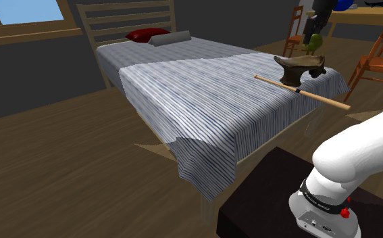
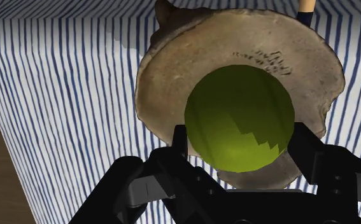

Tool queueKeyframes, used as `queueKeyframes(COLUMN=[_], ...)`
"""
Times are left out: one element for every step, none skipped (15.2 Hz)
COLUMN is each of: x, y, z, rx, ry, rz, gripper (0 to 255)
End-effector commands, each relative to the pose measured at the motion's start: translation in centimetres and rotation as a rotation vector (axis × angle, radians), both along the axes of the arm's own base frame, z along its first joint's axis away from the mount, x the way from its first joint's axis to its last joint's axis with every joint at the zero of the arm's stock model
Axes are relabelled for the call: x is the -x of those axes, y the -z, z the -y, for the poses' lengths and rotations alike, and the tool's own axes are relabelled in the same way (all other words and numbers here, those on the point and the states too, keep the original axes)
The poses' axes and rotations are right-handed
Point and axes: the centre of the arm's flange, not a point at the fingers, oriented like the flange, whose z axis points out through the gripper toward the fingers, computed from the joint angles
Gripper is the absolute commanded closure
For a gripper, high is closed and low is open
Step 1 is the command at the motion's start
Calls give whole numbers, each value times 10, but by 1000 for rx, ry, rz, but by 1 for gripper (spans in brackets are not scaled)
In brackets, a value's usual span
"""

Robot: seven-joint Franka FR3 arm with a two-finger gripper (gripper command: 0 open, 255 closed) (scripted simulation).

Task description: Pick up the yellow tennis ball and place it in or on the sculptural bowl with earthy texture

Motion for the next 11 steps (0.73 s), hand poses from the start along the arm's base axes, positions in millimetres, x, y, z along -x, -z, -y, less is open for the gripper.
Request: queueKeyframes(x=[0,0,0,0,0,0,0,0,0,0,0], y=[11,19,19,19,19,19,19,19,19,19,19], z=[0,0,0,0,0,0,0,0,0,0,0], rx=[0,0,0,0,0,0,0,0,0,0,0], ry=[0,0,0,0,0,0,0,0,0,0,0], rz=[0,0,0,0,0,0,0,0,0,0,0], gripper=[255,255,255,255,255,255,255,255,255,255,0])
